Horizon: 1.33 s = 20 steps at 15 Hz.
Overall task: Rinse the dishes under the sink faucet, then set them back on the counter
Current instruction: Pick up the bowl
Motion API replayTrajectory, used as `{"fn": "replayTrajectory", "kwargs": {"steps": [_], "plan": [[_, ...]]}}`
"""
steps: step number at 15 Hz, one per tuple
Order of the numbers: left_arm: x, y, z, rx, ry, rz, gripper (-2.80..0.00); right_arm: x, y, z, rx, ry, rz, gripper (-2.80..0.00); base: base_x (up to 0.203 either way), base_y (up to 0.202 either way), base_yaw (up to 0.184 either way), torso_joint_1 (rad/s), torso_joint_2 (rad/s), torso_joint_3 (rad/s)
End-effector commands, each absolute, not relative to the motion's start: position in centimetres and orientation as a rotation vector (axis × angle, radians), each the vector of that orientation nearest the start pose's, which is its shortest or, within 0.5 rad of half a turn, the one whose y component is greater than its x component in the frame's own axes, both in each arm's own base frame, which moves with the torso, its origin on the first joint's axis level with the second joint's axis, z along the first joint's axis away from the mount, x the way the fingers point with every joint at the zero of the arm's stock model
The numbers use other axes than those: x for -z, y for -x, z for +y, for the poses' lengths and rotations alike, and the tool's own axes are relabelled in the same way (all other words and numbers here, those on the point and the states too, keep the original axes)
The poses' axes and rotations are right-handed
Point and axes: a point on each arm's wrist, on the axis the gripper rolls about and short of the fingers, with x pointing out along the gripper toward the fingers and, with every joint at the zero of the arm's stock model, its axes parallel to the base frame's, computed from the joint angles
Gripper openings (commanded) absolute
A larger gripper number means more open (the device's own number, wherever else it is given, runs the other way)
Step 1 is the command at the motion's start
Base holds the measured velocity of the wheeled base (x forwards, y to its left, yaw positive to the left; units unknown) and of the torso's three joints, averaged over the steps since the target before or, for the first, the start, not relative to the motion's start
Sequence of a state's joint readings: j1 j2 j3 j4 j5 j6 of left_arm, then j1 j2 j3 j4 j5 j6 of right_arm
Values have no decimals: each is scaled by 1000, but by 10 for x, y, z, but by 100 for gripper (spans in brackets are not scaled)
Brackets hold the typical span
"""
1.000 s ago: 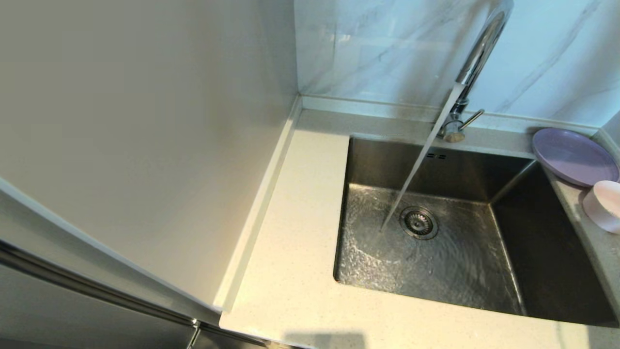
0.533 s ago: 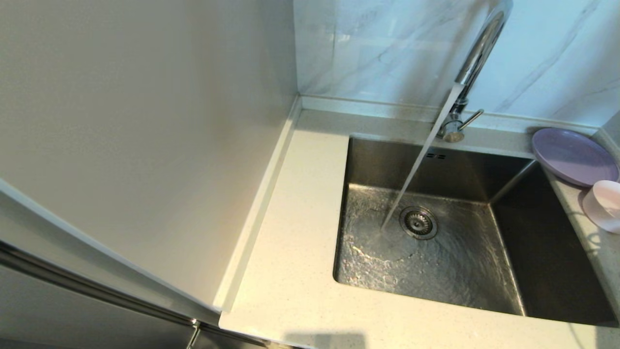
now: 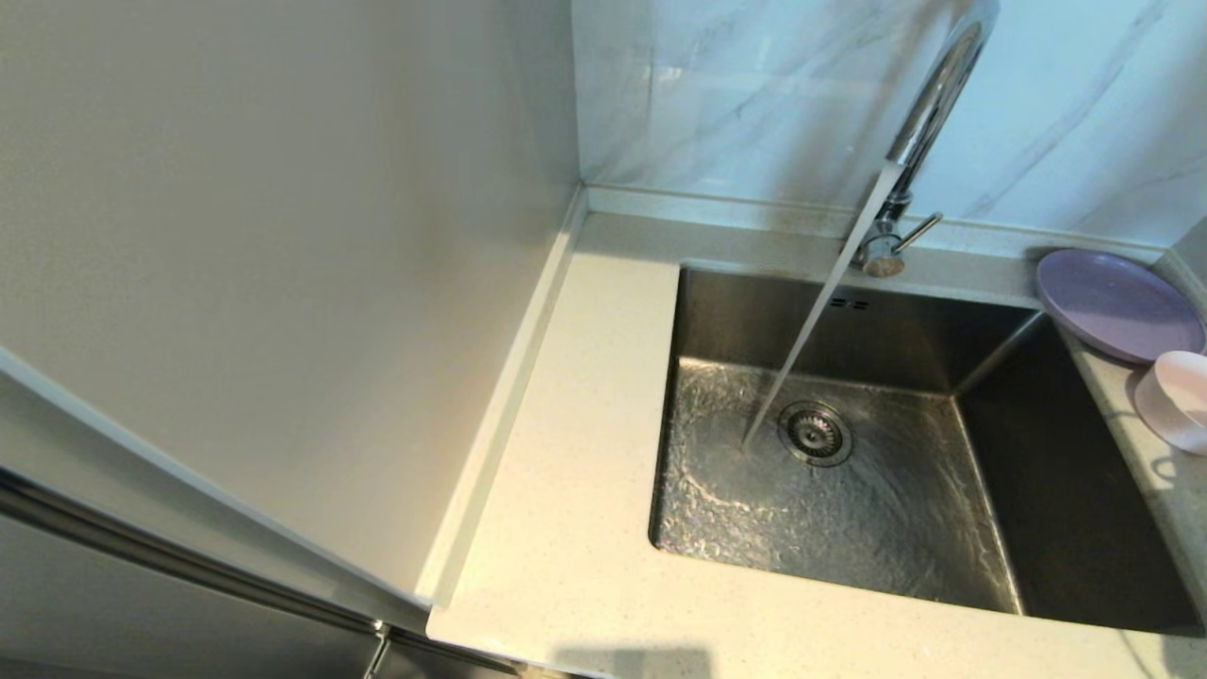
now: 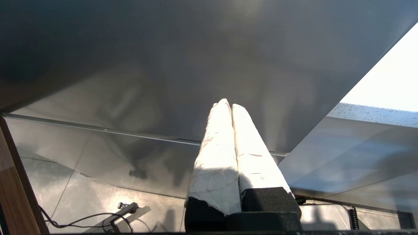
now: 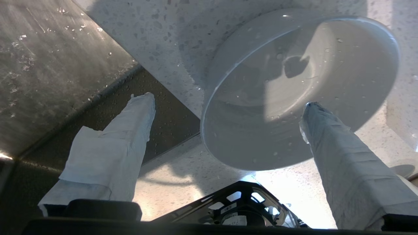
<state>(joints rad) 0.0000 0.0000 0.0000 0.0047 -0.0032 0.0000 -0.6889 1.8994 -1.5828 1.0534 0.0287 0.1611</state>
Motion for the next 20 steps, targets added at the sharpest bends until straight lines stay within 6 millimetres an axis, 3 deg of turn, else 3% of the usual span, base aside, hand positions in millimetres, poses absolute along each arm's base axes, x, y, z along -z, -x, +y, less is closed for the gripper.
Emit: {"fn": "replayTrajectory", "kwargs": {"steps": [1,4,5,16,20], "plan": [[-75,23,0,3,0,5,-280,-198,-238,-195,653,-629,1280,0,0,0,0,0,0,0],[-75,23,0,3,0,5,-280,-191,-243,-199,646,-637,1295,0,0,0,0,0,0,0],[-75,23,0,4,0,5,-280,-189,-245,-200,643,-633,1294,-280,0,0,0,0,0,0],[-75,23,0,3,0,5,-280,-187,-249,-204,640,-618,1270,-280,0,0,0,0,0,0],[-75,23,0,3,0,5,-280,-201,-232,-190,614,-596,1248,-280,0,0,0,0,0,0]]}}
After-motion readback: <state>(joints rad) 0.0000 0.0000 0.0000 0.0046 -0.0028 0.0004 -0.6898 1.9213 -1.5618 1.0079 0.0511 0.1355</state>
